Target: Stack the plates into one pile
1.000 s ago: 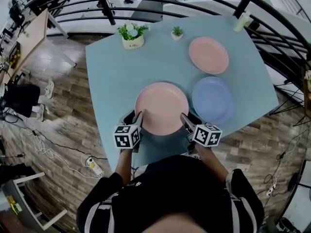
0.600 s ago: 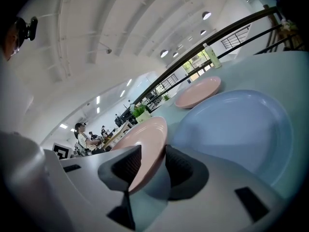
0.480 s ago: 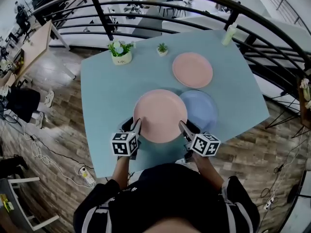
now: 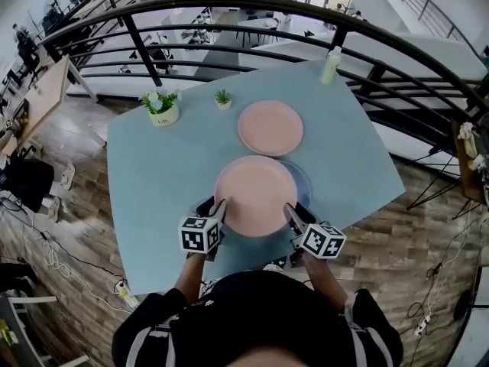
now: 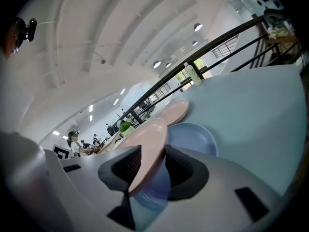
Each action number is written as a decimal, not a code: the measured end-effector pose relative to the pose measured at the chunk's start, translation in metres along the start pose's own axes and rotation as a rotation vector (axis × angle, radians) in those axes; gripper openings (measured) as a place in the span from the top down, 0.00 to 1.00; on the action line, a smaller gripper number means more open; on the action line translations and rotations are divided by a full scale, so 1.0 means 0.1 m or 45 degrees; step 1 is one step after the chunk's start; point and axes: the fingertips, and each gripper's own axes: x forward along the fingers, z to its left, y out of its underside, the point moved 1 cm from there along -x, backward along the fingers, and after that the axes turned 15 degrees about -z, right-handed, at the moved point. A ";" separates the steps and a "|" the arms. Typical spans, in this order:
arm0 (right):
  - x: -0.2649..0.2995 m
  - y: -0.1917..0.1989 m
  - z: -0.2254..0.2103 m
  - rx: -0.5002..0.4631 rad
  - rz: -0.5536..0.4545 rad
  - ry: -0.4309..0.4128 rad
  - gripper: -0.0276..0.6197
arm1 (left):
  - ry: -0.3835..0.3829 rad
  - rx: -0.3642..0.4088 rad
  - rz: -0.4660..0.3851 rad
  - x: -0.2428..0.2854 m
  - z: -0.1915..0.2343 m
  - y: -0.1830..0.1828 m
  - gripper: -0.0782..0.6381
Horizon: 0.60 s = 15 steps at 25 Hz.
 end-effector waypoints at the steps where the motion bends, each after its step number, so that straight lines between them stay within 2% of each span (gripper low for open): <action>1: -0.02 -0.06 -0.08 0.001 -0.004 0.008 0.71 | 0.009 0.001 0.007 0.08 -0.08 0.00 0.73; 8: -0.13 -0.26 -0.51 0.008 0.006 0.043 0.71 | 0.034 0.014 0.058 0.39 -0.45 0.13 0.73; 15: -0.13 -0.29 -0.77 -0.024 0.069 0.014 0.71 | -0.010 0.016 0.129 0.52 -0.61 0.39 0.73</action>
